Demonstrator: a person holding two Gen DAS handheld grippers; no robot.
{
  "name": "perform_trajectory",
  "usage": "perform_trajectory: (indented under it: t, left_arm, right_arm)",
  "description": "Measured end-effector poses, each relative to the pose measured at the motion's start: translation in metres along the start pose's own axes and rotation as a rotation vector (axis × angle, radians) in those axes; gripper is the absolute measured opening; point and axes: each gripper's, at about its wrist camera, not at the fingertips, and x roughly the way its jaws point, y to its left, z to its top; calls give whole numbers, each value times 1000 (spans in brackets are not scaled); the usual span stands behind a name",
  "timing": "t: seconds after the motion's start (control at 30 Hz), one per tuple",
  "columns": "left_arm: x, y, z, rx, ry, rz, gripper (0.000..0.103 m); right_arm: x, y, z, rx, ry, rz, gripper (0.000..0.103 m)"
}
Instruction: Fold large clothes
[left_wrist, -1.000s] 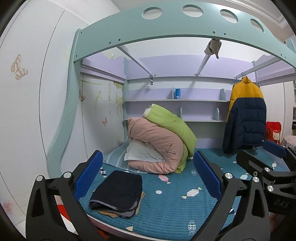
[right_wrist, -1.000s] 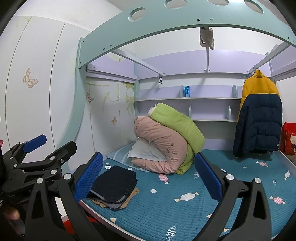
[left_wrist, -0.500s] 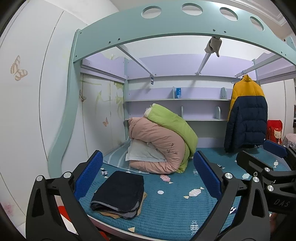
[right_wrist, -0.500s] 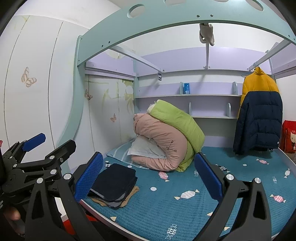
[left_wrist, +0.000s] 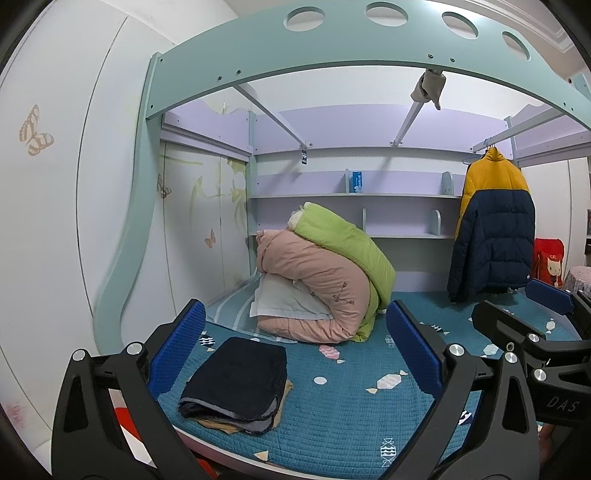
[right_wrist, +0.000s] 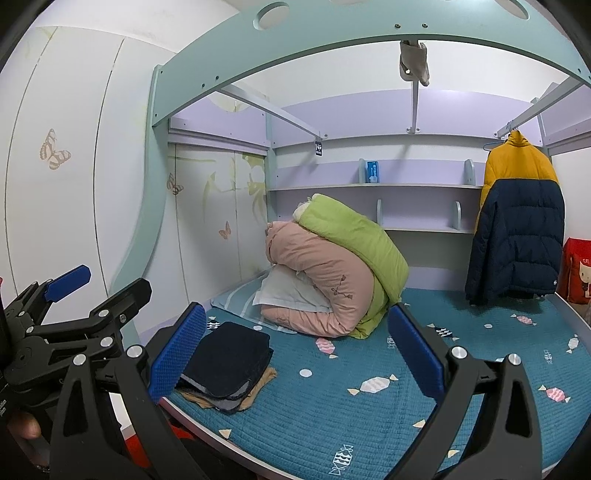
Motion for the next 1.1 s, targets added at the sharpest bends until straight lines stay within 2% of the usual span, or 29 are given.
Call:
perform_trajectory:
  t: [1.1]
  left_arm:
    - [2, -2, -3, 4, -2, 9, 98]
  right_arm:
    - [2, -6, -3, 4, 6, 2, 95]
